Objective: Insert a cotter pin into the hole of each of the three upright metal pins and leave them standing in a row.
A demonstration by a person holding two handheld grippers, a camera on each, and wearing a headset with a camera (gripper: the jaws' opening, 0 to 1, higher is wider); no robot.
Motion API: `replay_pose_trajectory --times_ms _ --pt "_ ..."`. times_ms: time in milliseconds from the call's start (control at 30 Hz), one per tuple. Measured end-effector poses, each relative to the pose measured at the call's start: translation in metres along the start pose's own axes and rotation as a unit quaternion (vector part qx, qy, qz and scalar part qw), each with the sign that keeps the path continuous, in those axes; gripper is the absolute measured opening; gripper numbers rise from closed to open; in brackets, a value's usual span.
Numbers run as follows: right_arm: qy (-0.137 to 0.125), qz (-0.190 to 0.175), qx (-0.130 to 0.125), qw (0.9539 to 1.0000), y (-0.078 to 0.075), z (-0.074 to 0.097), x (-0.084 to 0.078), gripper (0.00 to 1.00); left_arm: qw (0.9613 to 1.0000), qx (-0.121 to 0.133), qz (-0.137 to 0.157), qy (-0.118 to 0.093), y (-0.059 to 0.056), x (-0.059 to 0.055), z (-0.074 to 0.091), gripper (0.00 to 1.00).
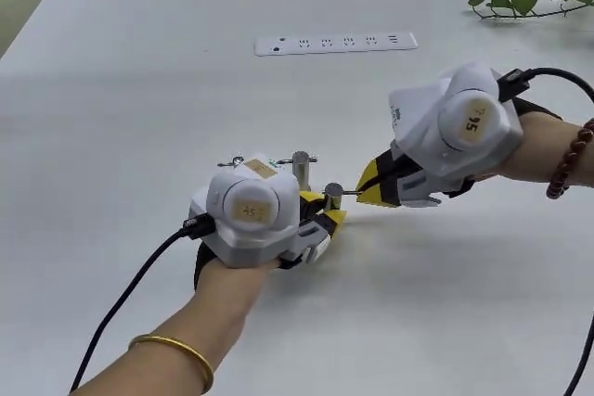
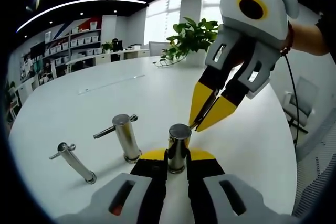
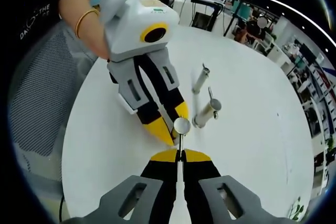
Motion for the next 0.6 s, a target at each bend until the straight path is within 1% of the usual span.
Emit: replay_pose_trajectory --times_ms 133,200,333,367,500,600 --pt "-0.003 0.001 -0.001 1.0 -0.001 -0.002 0.003 0.0 1.0 0.0 0.005 -0.002 0.0 -0.001 0.0 0.11" --pt "-0.013 -0.005 -0.001 0.9999 -0.001 -0.004 0.006 0.0 1.0 0.001 0.006 -0.002 0.0 0.0 0.0 0.11" --pt "-0.019 -0.011 -0.002 0.9998 0.0 -0.005 0.01 0.0 1.0 0.002 0.008 -0.002 0.0 -0.001 0.0 0.11" --pt "-0.022 -0.014 -0.002 0.9997 0.0 -0.005 0.011 0.0 1.0 0.002 0.008 -0.002 0.0 -0.001 0.0 0.11" --pt "-0.023 -0.022 -0.007 0.9995 0.0 -0.005 0.009 0.08 0.9999 0.001 0.012 -0.003 0.0 -0.001 0.0 0.11" --pt "-0.028 -0.037 -0.012 0.9988 0.001 -0.001 0.007 0.08 0.9999 0.001 0.014 -0.002 0.0 -0.001 0.0 0.11"
Point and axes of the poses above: the centre of the closed fingertips' face, and the gripper's own axes: z roughly backward along the fingers, y roughly to its left, x roughly out of its top, the point moved 2 cm from there along z, roughly backward along the fingers, and after that the axes turned 3 degrees about x, right-handed, at the moved point
